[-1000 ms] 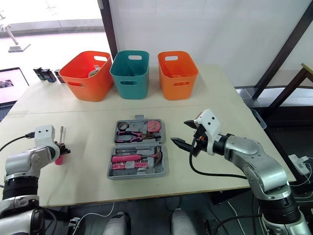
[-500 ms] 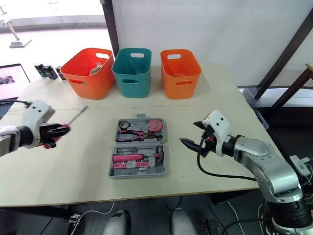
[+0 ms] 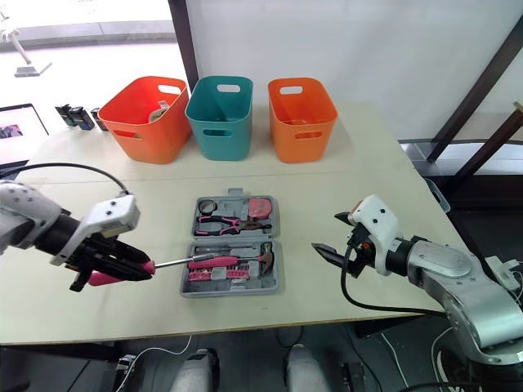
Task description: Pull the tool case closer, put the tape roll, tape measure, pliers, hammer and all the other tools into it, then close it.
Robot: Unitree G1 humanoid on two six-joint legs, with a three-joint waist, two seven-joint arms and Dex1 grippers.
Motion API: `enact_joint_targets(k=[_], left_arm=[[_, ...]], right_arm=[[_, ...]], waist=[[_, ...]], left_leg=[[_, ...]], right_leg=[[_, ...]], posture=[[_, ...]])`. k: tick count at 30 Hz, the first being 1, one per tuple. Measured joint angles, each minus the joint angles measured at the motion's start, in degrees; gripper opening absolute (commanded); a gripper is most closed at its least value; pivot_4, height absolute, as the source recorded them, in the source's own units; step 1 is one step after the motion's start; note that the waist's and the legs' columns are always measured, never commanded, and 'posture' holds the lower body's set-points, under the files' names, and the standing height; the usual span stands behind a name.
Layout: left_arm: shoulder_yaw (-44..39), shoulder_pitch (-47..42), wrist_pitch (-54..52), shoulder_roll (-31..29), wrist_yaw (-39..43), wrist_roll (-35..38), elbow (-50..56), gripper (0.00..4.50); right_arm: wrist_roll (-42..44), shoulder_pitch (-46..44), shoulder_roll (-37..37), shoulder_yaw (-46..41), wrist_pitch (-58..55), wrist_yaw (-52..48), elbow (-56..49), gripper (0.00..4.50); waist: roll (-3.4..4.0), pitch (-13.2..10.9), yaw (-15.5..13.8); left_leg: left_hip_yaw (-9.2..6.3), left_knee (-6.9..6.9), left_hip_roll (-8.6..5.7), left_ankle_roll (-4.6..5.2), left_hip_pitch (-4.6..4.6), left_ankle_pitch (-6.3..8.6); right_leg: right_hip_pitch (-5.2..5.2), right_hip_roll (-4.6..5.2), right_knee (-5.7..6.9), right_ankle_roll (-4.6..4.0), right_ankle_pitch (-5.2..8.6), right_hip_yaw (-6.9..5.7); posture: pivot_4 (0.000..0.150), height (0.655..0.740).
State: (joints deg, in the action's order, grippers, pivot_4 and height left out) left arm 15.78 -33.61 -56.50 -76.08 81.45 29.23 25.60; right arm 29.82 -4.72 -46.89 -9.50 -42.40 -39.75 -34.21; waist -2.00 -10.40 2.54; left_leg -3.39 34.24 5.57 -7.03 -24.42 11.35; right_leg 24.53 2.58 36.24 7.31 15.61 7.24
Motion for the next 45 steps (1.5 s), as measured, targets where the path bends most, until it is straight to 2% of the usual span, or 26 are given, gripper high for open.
enact_joint_targets(k=[3,6,12,16,21,33,45], left_arm=[[9.3,-5.5,-1.3,1.0,2.2,-5.7,1.1,0.58],[18.9,-12.9,-3.9,6.3,3.2,-11.4,0.4,0.58],[27.3,-20.2,-8.0,18.1,-0.8,-17.6,-3.1,0.58],[29.8,-21.7,-7.7,22.5,-3.8,-20.4,-4.7,0.58],[31.5,-21.8,-7.4,24.6,-6.5,-22.5,-4.8,0.58],[32.5,-18.9,-15.1,30.1,-14.4,-21.7,-1.4,0.58],[32.6,-17.4,-17.0,32.4,-20.4,-19.7,-3.3,0.58]], right_arm=[[0.3,-0.9,0.2,1.2,-0.9,0.3,-0.9,4.50],[0.2,-2.6,0.3,2.7,-1.1,0.6,-1.3,4.50],[-0.3,-1.0,-0.4,4.9,-0.1,-1.6,-2.3,4.50],[-0.4,-1.7,-0.9,6.4,2.4,-4.6,-1.7,4.50],[-0.8,-3.4,-1.0,7.6,4.1,-6.6,-0.1,4.50],[-1.4,-5.9,-1.7,8.9,6.9,-12.2,2.5,4.50],[-0.9,-7.6,-1.8,9.3,6.8,-15.9,3.0,4.50]], waist=[[0.00,0.0,0.2],[0.00,0.0,-0.3],[-0.01,0.0,-0.5],[0.00,0.0,0.1],[0.00,0.0,-0.1],[0.00,0.0,-0.1],[0.01,0.0,-0.1]], left_leg=[[-0.01,0.04,0.00,0.01,0.01,-0.01],[-0.06,0.12,-0.01,0.02,-0.02,-0.01],[-0.11,0.17,-0.01,0.04,-0.08,0.00],[-0.17,0.19,0.00,0.05,0.02,-0.01],[-0.23,0.77,-0.01,0.13,0.00,0.04],[-0.32,0.95,-0.02,0.13,0.00,0.04],[-0.33,0.95,-0.03,0.13,0.01,0.04]], right_leg=[[-0.02,-0.01,0.04,-0.02,-0.02,0.01],[-0.07,-0.04,0.06,0.00,-0.01,0.01],[-0.10,-0.06,0.08,0.10,0.03,0.01],[-0.10,-0.13,0.28,0.13,0.04,0.01],[-0.11,-0.16,0.91,0.27,0.18,0.01],[-0.22,-0.19,1.01,0.26,0.15,0.02],[-0.22,-0.20,1.04,0.27,0.15,0.03]], posture=[[0.150,0.7400],[0.150,0.7400],[0.150,0.7400],[0.150,0.7400],[0.150,0.7400],[0.150,0.7400],[0.150,0.7400]])
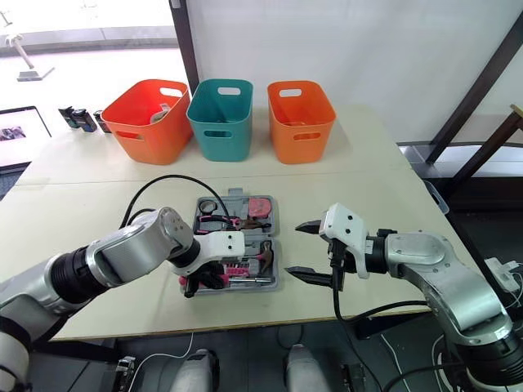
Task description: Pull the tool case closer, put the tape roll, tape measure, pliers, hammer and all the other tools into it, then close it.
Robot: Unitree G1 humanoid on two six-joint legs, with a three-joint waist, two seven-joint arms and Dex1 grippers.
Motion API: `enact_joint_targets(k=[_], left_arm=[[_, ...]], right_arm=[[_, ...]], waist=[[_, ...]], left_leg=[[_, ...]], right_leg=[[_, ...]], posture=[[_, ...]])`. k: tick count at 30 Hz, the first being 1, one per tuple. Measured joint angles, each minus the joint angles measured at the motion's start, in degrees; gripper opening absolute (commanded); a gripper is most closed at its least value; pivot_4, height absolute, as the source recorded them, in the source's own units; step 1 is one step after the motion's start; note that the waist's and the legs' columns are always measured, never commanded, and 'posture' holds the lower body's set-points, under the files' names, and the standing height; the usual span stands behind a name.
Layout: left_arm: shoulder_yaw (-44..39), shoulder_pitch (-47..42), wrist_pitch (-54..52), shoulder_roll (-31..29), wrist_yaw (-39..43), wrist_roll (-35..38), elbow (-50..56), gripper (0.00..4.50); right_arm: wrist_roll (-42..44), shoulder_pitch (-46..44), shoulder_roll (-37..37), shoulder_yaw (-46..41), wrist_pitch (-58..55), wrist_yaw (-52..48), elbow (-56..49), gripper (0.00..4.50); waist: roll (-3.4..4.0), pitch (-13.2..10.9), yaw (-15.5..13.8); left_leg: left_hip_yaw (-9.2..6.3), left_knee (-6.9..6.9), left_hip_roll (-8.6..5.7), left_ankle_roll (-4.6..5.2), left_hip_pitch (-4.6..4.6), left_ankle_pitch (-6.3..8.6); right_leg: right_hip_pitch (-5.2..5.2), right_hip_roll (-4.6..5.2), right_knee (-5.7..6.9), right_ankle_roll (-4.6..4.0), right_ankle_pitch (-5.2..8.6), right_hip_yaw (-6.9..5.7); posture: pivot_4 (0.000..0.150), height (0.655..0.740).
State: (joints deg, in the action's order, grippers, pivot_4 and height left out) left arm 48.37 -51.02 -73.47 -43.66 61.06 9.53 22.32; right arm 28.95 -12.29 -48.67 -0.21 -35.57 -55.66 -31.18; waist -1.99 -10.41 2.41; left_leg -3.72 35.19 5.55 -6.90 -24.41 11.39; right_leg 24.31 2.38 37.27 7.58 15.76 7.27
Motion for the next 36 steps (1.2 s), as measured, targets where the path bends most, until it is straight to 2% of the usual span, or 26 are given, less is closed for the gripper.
enact_joint_targets(k=[6,22,30,36], left_arm=[[0.0,1.4,0.5,1.5,-1.9,0.6,-2.0,0.58],[-0.5,2.4,5.3,1.1,-2.7,1.9,-2.7,0.58],[-0.7,2.4,7.5,0.8,-2.6,1.3,-3.0,4.48],[-2.9,2.0,7.6,-1.5,-2.0,1.3,-1.9,4.48]], right_arm=[[0.0,-1.0,0.0,1.1,0.0,-1.7,0.9,4.50],[-0.6,-1.4,-1.1,1.7,0.0,-2.3,1.4,4.50],[-0.7,-1.4,-1.1,1.8,0.0,-2.1,1.4,4.50],[-0.7,-1.7,-1.1,1.9,0.0,-2.1,1.4,4.50]], waist=[[0.00,0.0,0.0],[0.00,0.0,-0.4],[0.00,0.0,-0.3],[0.01,0.0,-0.1]], left_leg=[[0.00,0.00,0.00,0.00,0.00,0.00],[0.00,0.01,-0.02,0.00,0.00,0.00],[0.00,0.01,-0.02,0.00,0.01,0.00],[-0.01,0.01,-0.02,0.00,0.02,0.00]], right_leg=[[0.00,0.00,0.00,0.00,0.00,0.00],[-0.03,0.02,0.00,0.01,0.00,0.00],[-0.03,0.01,0.01,0.01,0.00,0.00],[-0.03,0.01,0.03,0.01,0.00,0.00]], posture=[[0.150,0.7400],[0.150,0.7400],[0.150,0.7400],[0.150,0.7400]])
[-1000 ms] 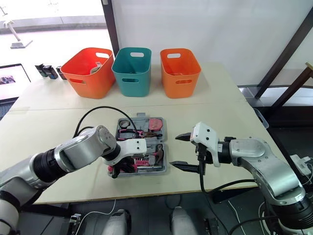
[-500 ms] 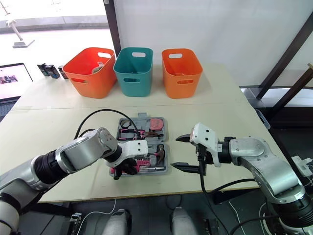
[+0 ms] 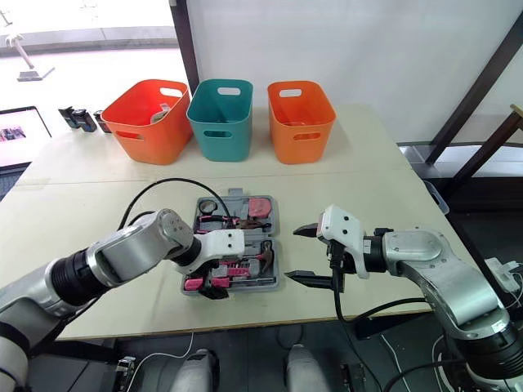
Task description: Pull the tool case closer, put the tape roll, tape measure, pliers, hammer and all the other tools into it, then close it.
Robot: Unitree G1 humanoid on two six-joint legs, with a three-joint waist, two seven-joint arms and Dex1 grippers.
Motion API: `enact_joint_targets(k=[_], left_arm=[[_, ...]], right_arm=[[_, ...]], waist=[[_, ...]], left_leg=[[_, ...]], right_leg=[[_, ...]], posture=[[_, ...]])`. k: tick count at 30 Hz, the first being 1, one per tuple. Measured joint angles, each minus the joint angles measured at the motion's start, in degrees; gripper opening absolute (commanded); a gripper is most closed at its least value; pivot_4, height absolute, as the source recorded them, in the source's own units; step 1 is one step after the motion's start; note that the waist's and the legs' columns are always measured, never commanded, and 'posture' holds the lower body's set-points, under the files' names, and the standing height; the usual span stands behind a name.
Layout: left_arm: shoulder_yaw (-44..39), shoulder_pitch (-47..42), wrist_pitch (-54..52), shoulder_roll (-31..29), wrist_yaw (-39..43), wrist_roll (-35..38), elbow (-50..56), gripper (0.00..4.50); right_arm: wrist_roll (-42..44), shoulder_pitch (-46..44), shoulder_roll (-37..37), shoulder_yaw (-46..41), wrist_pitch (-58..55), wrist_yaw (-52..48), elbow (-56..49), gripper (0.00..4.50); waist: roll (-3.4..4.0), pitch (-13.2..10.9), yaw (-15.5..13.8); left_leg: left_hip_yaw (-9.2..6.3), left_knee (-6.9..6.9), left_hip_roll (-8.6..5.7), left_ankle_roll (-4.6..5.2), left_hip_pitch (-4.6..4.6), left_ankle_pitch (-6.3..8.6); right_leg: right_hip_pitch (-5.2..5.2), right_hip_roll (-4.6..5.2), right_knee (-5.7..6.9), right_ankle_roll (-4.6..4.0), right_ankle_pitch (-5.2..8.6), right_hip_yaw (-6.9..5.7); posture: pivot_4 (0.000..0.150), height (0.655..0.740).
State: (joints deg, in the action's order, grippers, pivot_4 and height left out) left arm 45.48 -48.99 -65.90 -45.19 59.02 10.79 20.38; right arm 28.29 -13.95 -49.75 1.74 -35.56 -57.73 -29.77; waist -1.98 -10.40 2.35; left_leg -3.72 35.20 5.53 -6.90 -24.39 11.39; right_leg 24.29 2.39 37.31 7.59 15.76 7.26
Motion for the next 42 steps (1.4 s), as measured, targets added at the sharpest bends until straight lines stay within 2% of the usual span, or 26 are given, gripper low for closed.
enact_joint_targets(k=[5,8,15,16,28,34,42], left_arm=[[-7.5,2.3,1.6,-3.0,1.8,2.9,0.7,4.48],[-14.1,8.7,6.8,-3.1,3.1,6.1,0.7,3.76],[-24.7,22.2,22.3,-2.7,4.3,8.5,-3.2,0.19],[-25.5,23.0,23.8,-1.6,3.9,8.5,-4.0,0.06],[-26.5,28.6,31.7,1.6,2.6,6.5,-6.4,0.06],[-25.3,30.4,36.5,2.7,1.7,1.9,-11.1,0.06],[-23.4,31.3,42.3,2.7,1.5,-3.5,-11.5,0.06]], right_arm=[[-0.1,-0.3,0.0,0.3,-0.1,0.6,0.0,4.50],[-0.1,-0.3,0.1,0.5,-0.2,1.1,0.0,4.50],[0.1,0.1,0.3,0.8,-1.2,2.7,-0.3,4.50],[0.1,0.0,0.3,0.8,-1.3,2.9,-0.3,4.50],[0.1,-0.1,0.4,0.8,-1.5,3.3,-0.3,4.50],[0.2,0.0,0.4,0.8,-1.8,3.4,-0.4,4.50],[0.3,0.0,0.2,0.8,-2.9,3.2,-0.4,4.50]], waist=[[0.02,0.0,0.1],[0.04,0.0,0.1],[0.04,0.0,0.0],[0.04,0.0,-0.2],[0.04,0.0,-0.2],[0.05,0.0,0.0],[0.16,0.1,-0.1]], left_leg=[[0.00,-0.01,0.00,0.00,0.02,0.00],[0.00,-0.01,0.01,0.00,0.02,0.00],[0.01,0.02,0.01,0.00,0.02,0.00],[0.01,0.03,0.00,0.00,0.02,0.00],[0.02,0.01,0.00,0.00,0.03,0.00],[0.02,0.01,0.00,0.00,0.04,0.00],[0.03,0.00,0.00,0.00,0.16,0.00]], right_leg=[[0.00,0.00,0.02,0.00,0.00,0.00],[0.00,0.00,0.03,0.00,0.01,0.00],[-0.01,0.02,0.03,-0.01,0.00,0.00],[-0.03,0.03,0.02,-0.01,0.01,0.00],[-0.03,0.02,0.02,-0.01,0.00,0.00],[-0.03,0.02,0.02,-0.01,0.00,0.00],[-0.16,0.02,0.00,-0.02,0.01,0.00]], posture=[[0.150,0.7400],[0.150,0.7400],[0.150,0.7400],[0.150,0.7400],[0.150,0.7400],[0.150,0.7400],[0.150,0.7400]])
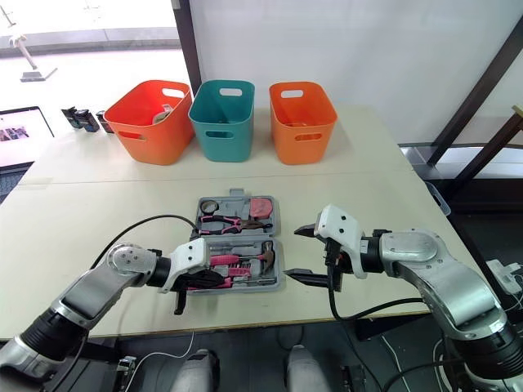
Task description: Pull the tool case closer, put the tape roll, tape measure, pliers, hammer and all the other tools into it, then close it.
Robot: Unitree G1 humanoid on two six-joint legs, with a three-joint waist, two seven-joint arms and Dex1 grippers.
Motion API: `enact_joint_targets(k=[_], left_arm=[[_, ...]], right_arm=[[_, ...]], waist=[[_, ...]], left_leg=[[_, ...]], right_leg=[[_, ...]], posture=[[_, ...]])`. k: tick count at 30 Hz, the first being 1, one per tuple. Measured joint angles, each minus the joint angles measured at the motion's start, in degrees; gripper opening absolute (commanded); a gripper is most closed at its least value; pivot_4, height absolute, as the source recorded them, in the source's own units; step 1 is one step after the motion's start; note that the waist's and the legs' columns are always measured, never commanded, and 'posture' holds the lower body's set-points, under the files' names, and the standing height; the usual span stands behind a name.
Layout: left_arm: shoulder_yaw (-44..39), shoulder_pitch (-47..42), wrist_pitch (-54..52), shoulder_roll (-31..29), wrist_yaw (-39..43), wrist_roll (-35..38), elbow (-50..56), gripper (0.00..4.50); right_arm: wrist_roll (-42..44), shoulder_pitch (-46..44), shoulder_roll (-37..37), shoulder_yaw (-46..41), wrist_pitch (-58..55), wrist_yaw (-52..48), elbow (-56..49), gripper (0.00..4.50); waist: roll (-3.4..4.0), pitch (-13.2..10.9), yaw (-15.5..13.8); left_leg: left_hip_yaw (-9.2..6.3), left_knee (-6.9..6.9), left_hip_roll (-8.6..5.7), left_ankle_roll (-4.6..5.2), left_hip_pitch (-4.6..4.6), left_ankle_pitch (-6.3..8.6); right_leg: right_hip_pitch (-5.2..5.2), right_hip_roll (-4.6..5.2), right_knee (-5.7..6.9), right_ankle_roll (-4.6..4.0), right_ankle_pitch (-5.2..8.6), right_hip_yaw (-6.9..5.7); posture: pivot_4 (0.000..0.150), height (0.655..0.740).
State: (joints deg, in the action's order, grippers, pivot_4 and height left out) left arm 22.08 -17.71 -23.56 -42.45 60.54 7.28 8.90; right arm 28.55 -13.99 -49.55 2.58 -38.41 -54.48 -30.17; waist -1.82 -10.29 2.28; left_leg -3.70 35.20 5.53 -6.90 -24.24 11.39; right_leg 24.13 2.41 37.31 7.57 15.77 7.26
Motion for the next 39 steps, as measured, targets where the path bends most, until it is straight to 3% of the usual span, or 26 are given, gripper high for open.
enact_joint_targets(k=[5,9,13,19,26,30,39], left_arm=[[-0.4,0.1,0.7,0.8,-0.3,-0.7,-0.8,0.06],[-4.6,0.0,-3.2,1.5,1.2,4.5,-1.8,0.06],[-13.1,-3.5,-8.2,1.9,1.7,11.5,-4.9,0.00],[-19.0,-7.7,-4.1,-0.1,-1.5,8.9,-21.1,0.00],[-17.3,-9.9,5.7,3.9,-5.5,2.1,-35.8,0.00],[-14.9,-11.0,8.3,9.0,-7.3,-0.5,-38.1,0.00],[-14.4,-10.4,10.1,10.7,-8.6,-3.9,-37.3,0.00]], right_arm=[[-0.2,-0.1,0.0,0.0,0.0,0.1,0.0,4.50],[-3.3,-1.4,0.3,1.7,0.0,2.3,2.6,4.50],[-7.7,-5.7,3.6,5.1,-0.3,5.7,9.2,3.22],[-16.3,-15.1,9.8,13.2,-1.6,9.9,25.5,0.07],[-24.1,-22.2,17.1,21.8,1.3,9.2,40.5,0.03],[-27.7,-25.4,20.3,24.6,3.6,7.7,47.4,0.03],[-32.7,-27.5,25.6,26.4,5.6,5.7,50.5,0.03]], waist=[[0.17,0.1,0.1],[0.14,0.1,0.3],[0.14,0.1,0.3],[0.17,0.1,0.4],[0.19,0.1,-0.1],[0.19,0.1,-0.1],[0.32,0.1,0.2]], left_leg=[[0.01,-0.07,0.00,0.00,0.47,0.01],[0.02,-0.08,0.01,0.00,0.55,0.02],[0.02,-0.09,0.01,0.00,0.55,0.02],[0.03,-0.17,0.00,0.00,0.57,0.02],[0.03,-0.16,0.00,-0.01,0.51,0.01],[0.03,-0.19,0.00,-0.01,0.52,0.01],[0.01,-0.24,0.00,-0.01,0.84,0.02]], right_leg=[[-0.44,0.01,-0.10,-0.01,0.03,0.00],[-0.49,0.01,-0.10,-0.01,0.04,0.00],[-0.48,0.00,-0.09,-0.01,0.03,0.00],[-0.47,0.00,-0.09,0.02,0.04,0.00],[-0.47,0.00,-0.10,0.05,0.03,-0.02],[-0.48,-0.02,-0.08,0.20,-0.06,-0.02],[-0.76,-0.02,-0.03,0.11,0.04,-0.04]], posture=[[0.150,0.7400],[0.150,0.7400],[0.150,0.7400],[0.150,0.7400],[0.150,0.7400],[0.150,0.7400],[0.150,0.7400]])
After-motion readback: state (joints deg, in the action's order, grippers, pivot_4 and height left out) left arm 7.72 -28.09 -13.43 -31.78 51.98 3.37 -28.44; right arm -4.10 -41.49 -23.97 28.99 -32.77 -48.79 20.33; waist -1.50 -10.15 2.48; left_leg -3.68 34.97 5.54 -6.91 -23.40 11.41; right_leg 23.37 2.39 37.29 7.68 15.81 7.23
